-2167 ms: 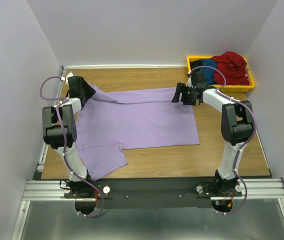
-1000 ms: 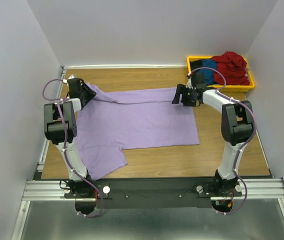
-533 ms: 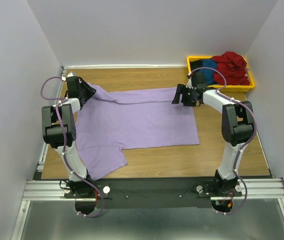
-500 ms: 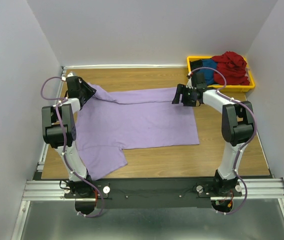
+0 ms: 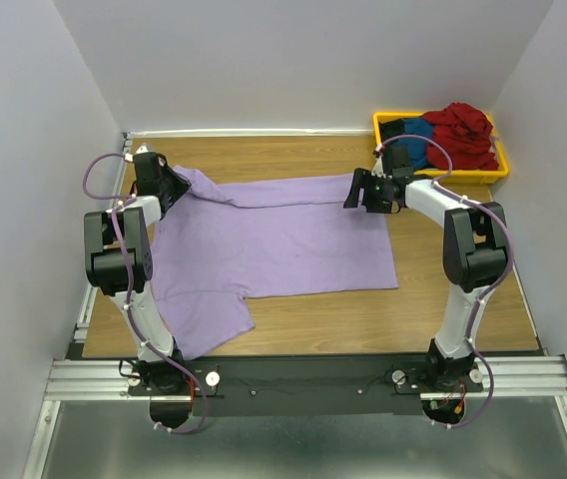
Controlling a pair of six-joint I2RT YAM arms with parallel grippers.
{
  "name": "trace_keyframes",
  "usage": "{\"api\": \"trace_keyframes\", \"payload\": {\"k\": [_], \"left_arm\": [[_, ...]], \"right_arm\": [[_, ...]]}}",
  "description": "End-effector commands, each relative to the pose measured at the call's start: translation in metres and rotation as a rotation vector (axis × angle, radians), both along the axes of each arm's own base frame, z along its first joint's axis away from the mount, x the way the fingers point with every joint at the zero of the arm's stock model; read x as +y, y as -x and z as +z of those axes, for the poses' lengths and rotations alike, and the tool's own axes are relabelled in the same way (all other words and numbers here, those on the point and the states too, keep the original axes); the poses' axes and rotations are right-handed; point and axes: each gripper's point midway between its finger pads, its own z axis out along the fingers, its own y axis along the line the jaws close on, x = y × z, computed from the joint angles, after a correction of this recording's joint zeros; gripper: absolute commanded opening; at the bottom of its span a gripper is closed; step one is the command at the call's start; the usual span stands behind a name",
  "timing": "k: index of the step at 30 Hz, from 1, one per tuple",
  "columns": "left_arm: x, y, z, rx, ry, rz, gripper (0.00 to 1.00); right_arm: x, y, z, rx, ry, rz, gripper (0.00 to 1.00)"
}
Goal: Fold and stack the t-shirts
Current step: Fold the tshirt
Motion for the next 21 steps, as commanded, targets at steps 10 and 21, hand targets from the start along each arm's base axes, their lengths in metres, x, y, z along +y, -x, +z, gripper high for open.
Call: {"api": "trace_keyframes", "payload": {"k": [10,21], "left_arm": [[-0.005,0.008,-0.014,0.039,-0.022,-0.033,0.20],[0.006,0.005,-0.025,0.057,-0.109,-0.019,0.40]], "right_arm": [[0.000,0.006,0.009,-0.008,0.002,-0.007,0.80],[-0.001,0.009,0.012,-0.013,0.003,-0.009,0.80]]}}
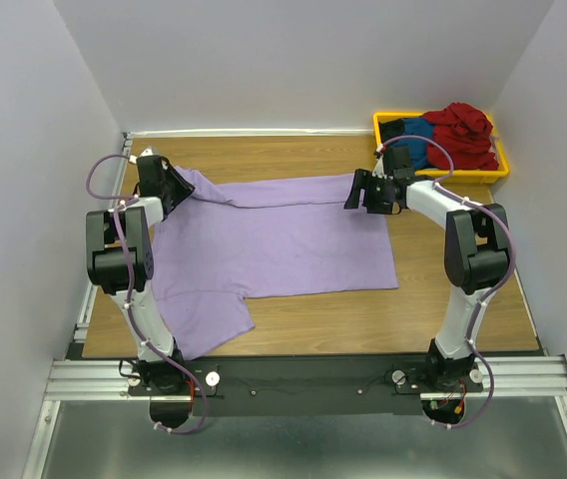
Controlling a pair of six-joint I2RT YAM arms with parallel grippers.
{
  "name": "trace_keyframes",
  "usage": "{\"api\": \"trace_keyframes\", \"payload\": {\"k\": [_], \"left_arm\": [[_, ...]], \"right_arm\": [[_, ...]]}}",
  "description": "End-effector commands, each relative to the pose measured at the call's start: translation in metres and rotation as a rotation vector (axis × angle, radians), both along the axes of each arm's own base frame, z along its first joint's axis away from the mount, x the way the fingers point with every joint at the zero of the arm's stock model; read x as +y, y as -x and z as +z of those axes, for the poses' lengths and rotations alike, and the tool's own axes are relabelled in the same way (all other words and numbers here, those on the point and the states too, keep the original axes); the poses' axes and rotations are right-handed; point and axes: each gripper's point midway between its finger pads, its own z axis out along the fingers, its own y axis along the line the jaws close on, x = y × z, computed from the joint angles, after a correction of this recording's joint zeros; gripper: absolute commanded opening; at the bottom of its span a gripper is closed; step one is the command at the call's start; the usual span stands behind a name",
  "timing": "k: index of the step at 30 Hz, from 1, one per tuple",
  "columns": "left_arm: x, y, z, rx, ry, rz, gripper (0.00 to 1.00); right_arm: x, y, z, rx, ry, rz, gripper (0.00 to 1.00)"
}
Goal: Fold and stack the t-shirts
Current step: Fold the tshirt
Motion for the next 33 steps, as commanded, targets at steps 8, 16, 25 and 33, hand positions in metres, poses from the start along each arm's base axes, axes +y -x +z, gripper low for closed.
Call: {"api": "trace_keyframes", "payload": {"k": [8,16,25,33], "left_arm": [[0.003,-0.009,-0.005,0.000,-0.074,-0.018,0.30],[-0.004,-0.011,0.004,-0.012,-0.096,-0.038,0.24],[-0.005,-0.006,0.015,-0.006,-0.095,-0.034,0.07],[-0.012,0.004,0.021,0.017,-0.070,-0.045,0.06]], "right_arm": [[0.000,0.005,0.010,-0.012,-0.001,-0.007,0.80],[0.000,0.008,0.009,-0.007,0.000,-0.008,0.80],[0.001,0.008,0.010,-0.007,-0.005,-0.010,0.80],[0.003,0.010,0.007,0.007,-0.014,-0.010,0.80]]}}
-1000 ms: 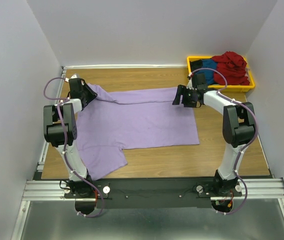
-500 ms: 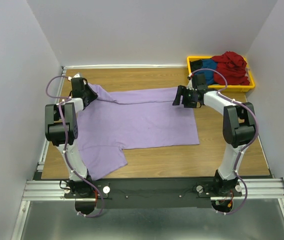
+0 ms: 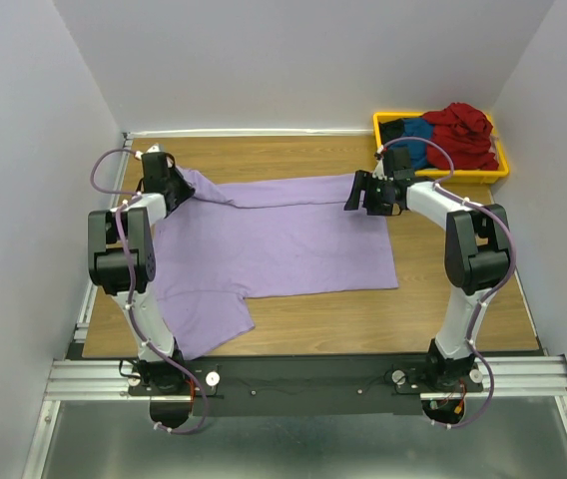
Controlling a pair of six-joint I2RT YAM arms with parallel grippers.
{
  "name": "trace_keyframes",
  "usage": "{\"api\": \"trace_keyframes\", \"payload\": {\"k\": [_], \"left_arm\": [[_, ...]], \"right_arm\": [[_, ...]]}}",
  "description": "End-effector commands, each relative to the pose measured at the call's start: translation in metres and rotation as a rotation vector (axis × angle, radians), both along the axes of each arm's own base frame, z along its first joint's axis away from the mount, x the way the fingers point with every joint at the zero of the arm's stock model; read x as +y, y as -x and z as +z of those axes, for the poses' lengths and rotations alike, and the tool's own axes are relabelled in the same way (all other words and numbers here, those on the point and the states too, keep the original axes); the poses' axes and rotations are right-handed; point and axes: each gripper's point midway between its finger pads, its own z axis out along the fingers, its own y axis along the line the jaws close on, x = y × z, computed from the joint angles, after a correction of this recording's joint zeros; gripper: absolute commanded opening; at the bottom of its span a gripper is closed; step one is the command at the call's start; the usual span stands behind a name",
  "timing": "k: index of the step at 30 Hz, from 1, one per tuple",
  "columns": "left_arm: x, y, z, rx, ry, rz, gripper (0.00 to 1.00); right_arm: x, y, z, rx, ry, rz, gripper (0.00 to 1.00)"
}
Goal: Fold and stack the t-shirts
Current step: Fold the tshirt
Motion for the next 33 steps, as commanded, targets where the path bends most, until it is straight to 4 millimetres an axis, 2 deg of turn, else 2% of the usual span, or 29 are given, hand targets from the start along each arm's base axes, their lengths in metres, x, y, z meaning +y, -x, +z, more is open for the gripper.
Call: {"api": "trace_keyframes", "payload": {"k": [1,8,14,18,21,33], "left_arm": [[-0.003,0.003,0.025,-0.020,0.003,-0.001,0.06],[-0.003,0.010,0.039,-0.009,0.012,0.012,0.04],[-0.006,0.029,0.044,0.045,0.030,0.021,0.04],[-0.009,0.049,0.048,0.092,0.052,0.041,0.04],[-0.012,0.066,0.044,0.133,0.076,0.053,0.03],[-0.033,0.120,0.069,0.162,0.259,0.167,0.05]], "right_arm": [[0.003,0.005,0.009,-0.007,-0.009,0.002,0.80],[0.004,0.008,0.008,0.003,-0.017,0.002,0.80],[0.006,0.011,0.009,0.007,-0.031,0.010,0.80],[0.008,0.013,0.011,0.006,-0.040,0.014,0.80],[0.008,0.016,0.011,0.012,-0.045,0.018,0.80],[0.022,0.030,0.012,0.049,-0.122,0.069,0.80]]}}
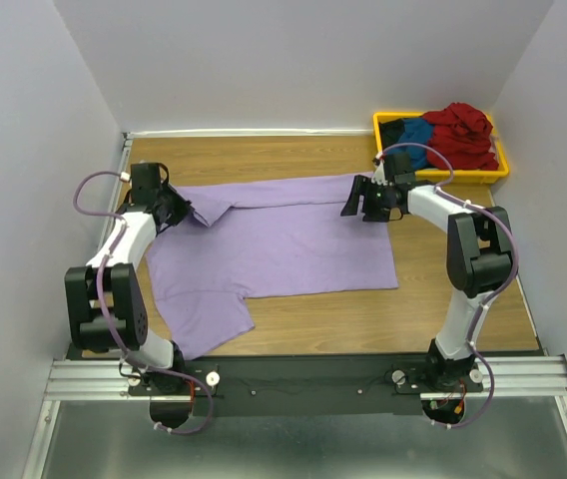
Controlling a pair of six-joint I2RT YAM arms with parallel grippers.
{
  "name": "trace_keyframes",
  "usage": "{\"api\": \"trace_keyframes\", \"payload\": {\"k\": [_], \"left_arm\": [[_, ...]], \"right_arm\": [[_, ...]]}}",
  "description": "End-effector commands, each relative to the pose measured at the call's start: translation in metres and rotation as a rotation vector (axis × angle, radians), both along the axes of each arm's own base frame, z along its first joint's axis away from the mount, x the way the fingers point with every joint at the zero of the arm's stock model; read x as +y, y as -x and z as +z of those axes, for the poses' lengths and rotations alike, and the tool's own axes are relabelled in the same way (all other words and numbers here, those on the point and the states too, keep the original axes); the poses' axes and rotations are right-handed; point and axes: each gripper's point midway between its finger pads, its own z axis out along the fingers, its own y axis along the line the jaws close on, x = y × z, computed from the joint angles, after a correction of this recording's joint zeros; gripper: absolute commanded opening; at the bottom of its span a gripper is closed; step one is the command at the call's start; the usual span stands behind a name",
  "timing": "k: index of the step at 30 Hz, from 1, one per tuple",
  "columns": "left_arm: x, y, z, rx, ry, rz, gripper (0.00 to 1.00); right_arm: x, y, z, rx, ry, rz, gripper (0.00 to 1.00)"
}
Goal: Fold and stack the t-shirts
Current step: Fold the tshirt
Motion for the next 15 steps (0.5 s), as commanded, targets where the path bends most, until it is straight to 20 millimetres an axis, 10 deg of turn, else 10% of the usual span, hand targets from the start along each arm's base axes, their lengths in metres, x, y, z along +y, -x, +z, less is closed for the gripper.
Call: {"api": "trace_keyframes", "payload": {"k": [1,15], "left_arm": [[-0.014,0.020,0.014,0.009,0.098,0.054,0.05],[-0.031,0.062,-0.024,0.110,0.143,0.133,0.08]], "right_arm": [[0.011,0.011,0.013,0.006,-0.056,0.036,0.80],[0.017,0.019,0.013,0.020,-0.088,0.063,0.80]]}}
